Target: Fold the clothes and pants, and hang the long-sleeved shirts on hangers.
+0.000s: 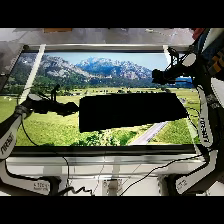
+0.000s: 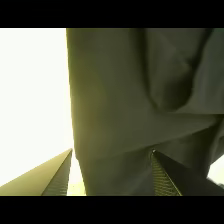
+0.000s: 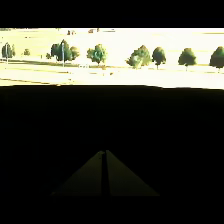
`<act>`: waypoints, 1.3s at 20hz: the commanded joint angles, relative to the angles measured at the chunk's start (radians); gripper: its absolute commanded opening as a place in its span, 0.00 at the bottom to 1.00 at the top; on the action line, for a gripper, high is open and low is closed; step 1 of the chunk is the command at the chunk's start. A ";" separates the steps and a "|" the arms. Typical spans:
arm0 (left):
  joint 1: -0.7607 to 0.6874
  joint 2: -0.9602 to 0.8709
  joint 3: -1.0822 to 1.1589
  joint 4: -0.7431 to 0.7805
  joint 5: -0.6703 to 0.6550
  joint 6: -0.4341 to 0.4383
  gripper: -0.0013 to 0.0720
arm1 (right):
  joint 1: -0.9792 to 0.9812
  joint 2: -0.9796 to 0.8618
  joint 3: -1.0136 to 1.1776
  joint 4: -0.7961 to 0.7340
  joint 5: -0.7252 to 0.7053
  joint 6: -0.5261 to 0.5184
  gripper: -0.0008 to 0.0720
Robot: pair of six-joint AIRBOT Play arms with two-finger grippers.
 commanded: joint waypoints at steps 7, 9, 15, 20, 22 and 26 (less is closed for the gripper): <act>-0.149 -0.084 -0.019 -0.108 0.063 0.040 0.37 | 0.001 0.000 0.000 0.012 -0.001 0.000 0.04; -0.146 -0.082 -0.014 -0.106 0.035 0.040 0.10 | 0.001 0.000 0.000 0.012 -0.001 0.000 0.04; -0.091 -0.037 0.196 -0.019 -0.175 -0.067 0.03 | 0.001 0.000 0.000 0.011 -0.001 0.000 0.04; -0.092 0.047 0.530 0.260 -0.396 -0.417 0.03 | 0.002 0.000 0.000 0.043 0.016 0.000 0.04; -0.092 0.057 0.664 0.350 -0.534 -0.493 0.03 | 0.017 0.000 0.000 0.056 0.026 -0.001 0.04; -0.095 0.084 0.853 0.547 -0.649 -0.644 0.03 | 0.092 0.000 0.000 0.053 0.035 -0.032 0.04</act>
